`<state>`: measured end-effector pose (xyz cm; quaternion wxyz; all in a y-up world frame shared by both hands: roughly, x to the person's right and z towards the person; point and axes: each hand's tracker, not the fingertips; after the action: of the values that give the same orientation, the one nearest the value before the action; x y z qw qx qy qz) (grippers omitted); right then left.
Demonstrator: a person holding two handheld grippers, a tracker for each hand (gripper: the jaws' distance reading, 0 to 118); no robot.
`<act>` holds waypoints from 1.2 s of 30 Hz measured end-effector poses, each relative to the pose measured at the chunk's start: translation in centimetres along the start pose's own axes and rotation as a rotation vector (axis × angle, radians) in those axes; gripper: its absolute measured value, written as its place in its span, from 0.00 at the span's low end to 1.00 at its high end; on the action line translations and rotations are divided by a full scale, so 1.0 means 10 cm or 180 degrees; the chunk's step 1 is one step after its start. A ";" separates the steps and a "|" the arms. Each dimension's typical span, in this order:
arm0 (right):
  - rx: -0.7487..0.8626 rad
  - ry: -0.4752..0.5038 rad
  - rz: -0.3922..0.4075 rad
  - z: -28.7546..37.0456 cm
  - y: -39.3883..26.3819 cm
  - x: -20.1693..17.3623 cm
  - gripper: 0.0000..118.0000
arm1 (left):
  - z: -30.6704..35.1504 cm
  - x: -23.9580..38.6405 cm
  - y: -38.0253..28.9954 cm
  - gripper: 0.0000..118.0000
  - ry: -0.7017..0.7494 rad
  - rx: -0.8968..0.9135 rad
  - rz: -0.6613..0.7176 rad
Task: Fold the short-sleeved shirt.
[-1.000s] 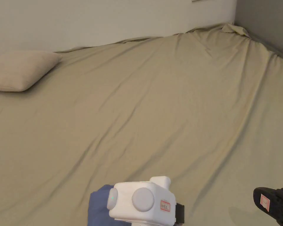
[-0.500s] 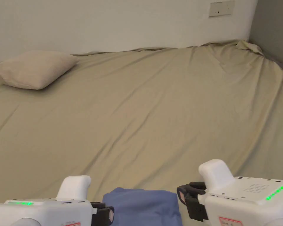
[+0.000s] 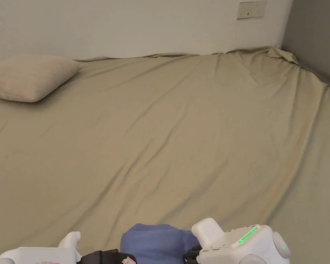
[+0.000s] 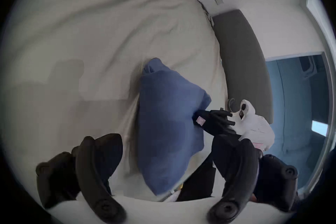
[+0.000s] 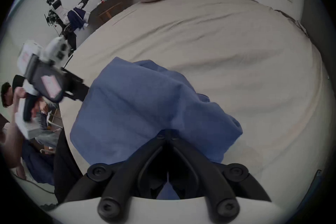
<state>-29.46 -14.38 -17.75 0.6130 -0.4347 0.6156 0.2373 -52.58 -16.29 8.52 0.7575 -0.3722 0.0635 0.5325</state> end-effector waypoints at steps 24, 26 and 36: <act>0.0546 0.0488 -0.0328 0.39 0.45 -0.40 0.02 | 1.01 -0.98 0.61 0.34 -0.0013 -0.0068 0.0060; 0.0586 0.0503 -0.0283 0.39 0.54 -0.51 0.02 | 1.54 -1.19 0.68 0.34 0.0398 0.0097 0.0146; 0.0536 0.0641 -0.0046 0.26 0.75 -0.87 0.02 | 2.86 -1.81 0.73 0.53 0.1510 0.0630 0.1036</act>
<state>-35.36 -6.33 -11.49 0.5841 -0.4077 0.6886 0.1356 -75.07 -10.80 34.24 0.6589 -0.3955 0.3489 0.5364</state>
